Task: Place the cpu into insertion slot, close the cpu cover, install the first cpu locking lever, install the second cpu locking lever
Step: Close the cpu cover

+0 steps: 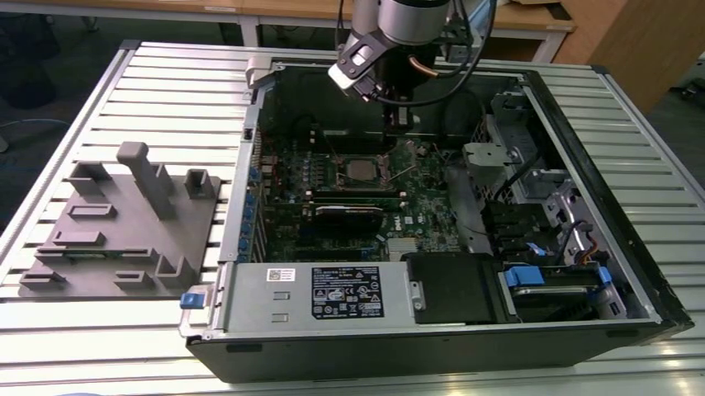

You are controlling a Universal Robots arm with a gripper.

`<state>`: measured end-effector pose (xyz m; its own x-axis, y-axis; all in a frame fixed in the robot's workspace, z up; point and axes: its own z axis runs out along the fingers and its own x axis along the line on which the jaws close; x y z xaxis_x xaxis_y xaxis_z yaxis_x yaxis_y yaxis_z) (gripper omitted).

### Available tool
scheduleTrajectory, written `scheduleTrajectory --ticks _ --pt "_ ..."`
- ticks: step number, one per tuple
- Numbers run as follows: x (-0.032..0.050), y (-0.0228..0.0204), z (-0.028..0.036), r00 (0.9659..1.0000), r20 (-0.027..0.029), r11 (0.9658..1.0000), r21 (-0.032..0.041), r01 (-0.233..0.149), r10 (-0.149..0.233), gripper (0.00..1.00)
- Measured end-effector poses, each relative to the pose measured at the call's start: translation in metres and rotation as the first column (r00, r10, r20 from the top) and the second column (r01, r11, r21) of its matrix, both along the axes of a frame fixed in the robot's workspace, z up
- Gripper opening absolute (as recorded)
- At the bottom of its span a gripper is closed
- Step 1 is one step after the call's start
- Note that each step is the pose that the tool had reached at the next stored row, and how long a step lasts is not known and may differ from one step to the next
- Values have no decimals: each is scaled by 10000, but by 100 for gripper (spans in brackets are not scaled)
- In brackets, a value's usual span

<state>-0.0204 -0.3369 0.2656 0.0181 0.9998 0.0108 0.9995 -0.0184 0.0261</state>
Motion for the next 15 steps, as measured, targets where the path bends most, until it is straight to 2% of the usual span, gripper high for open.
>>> scheduleTrajectory --ticks 15 --pt "15 -1 18 10000 -2 10000 -2 -1 1 11"
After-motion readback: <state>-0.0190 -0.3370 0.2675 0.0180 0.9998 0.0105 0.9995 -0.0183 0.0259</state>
